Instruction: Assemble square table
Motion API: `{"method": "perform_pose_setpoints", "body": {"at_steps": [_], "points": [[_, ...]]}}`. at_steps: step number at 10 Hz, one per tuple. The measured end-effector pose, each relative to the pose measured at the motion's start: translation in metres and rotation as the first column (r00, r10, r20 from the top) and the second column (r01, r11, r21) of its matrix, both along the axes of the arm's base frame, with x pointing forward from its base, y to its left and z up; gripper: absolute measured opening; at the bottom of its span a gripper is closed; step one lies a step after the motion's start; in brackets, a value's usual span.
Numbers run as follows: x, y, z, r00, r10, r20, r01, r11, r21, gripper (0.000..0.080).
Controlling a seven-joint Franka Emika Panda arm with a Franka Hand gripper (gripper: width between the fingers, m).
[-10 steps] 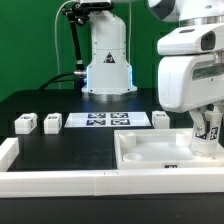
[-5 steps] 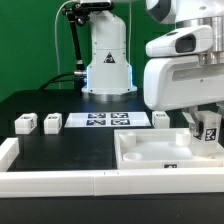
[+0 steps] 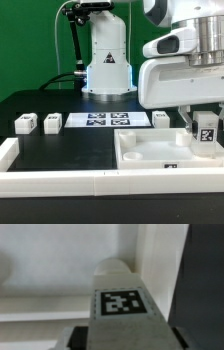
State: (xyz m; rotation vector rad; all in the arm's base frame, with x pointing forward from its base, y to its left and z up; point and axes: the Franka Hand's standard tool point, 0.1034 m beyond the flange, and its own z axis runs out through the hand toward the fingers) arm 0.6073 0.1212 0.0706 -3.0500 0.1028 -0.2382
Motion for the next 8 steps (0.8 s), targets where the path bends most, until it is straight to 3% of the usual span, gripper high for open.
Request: {"method": "perform_pose_setpoints", "body": {"at_steps": [2,6,8], "points": [[0.0000,-0.0037,-0.0005,0.972,-0.233,-0.018,0.233,0.971,0.049,0.0292],[0.0006,-0.0071,-0.0008,0.854,-0.518,-0.056,0.521,0.847,0.109,0.0292],[-0.0010,-0.0039,-0.0016,0.715,-0.690,-0.115,0.699,0.701,0.138,0.0292]]}}
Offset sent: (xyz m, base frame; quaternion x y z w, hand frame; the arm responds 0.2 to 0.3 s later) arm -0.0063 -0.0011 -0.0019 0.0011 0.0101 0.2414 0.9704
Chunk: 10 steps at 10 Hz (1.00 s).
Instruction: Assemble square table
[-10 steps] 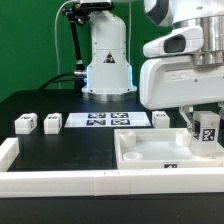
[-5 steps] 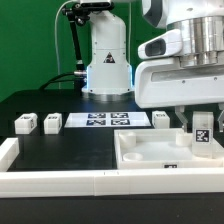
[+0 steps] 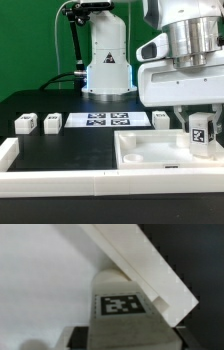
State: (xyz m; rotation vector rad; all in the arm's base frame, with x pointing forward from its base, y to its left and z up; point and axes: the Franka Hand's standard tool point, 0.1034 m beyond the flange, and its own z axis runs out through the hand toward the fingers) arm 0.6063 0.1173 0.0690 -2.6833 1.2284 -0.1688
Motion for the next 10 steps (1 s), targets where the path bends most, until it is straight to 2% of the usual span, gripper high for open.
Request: {"method": "perform_pose_setpoints", "body": {"at_steps": [2,5,6,7,8,10], "points": [[-0.0003,0.0000,-0.0003,0.994,-0.109,-0.019,0.110,0.994,0.029,0.0292],[-0.0004,0.0001,-0.0004,0.995,-0.093,-0.017,0.094,0.995,0.029,0.0292],[-0.0006,-0.0012,-0.0006,1.000,-0.015,-0.009,0.015,1.000,0.015,0.0532],[-0.0003,-0.0015,-0.0004,1.000,0.021,-0.006,-0.021,1.000,0.009,0.0532],[-0.0002,-0.0007,0.0000,0.997,0.079,-0.004,-0.079,0.997,0.001,0.0625],[-0.0004,0.0014,0.0008,0.961,0.275,0.005,-0.275,0.961,-0.031,0.0646]]}}
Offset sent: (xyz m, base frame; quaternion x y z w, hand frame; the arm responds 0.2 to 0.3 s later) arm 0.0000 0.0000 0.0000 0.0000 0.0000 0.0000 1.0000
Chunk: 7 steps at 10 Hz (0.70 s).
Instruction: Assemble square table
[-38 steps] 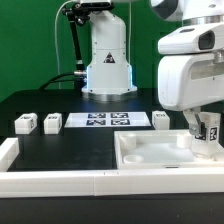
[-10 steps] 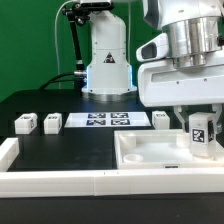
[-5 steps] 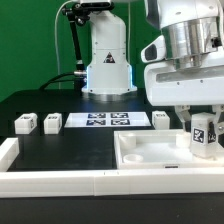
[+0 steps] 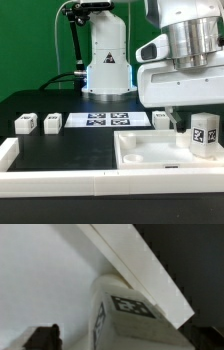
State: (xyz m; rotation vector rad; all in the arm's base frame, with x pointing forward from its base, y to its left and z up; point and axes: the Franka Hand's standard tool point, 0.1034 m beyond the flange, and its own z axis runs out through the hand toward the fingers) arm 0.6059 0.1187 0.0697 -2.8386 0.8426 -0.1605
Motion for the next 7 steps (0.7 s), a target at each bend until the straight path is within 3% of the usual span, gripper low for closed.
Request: {"method": "perform_pose_setpoints", "body": {"at_steps": [3,6,7], "points": [[-0.0007,0.0089,0.0022,0.951,0.309,-0.002,-0.308,0.949,-0.067,0.0649],[-0.0004,0.0069,0.0015,0.891,0.453,0.010,-0.450,0.888,-0.094,0.0649],[-0.0004,0.0066,0.0012,0.837,0.548,0.010,-0.543,0.831,-0.117,0.0649]]}}
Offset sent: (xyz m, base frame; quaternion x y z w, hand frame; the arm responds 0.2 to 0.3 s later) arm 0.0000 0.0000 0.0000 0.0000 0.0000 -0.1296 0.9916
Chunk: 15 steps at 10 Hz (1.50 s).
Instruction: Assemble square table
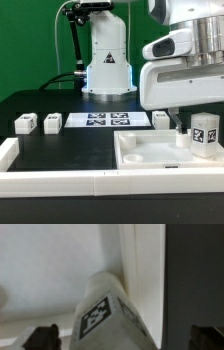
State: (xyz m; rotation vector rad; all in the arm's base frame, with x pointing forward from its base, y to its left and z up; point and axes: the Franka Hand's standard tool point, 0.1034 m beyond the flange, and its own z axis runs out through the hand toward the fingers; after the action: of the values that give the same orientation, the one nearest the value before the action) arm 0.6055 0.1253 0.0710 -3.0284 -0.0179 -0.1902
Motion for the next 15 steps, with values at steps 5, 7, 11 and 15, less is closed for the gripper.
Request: {"method": "perform_pose_setpoints", "body": {"at_steps": [5,7,11,15], "points": [[-0.0001,-0.0005,0.0000,0.925,0.379,0.016,-0.376,0.922,-0.088,0.0649],[-0.0002,-0.0018,-0.0004,0.910,0.414,0.016,-0.411,0.907,-0.093,0.0649],[-0.0002,-0.0027,-0.0009,0.911,0.413,0.016,-0.410,0.907,-0.094,0.0291],[-0.0001,-0.0026,-0.0008,0.928,0.373,0.016,-0.371,0.925,-0.086,0.0291]]}}
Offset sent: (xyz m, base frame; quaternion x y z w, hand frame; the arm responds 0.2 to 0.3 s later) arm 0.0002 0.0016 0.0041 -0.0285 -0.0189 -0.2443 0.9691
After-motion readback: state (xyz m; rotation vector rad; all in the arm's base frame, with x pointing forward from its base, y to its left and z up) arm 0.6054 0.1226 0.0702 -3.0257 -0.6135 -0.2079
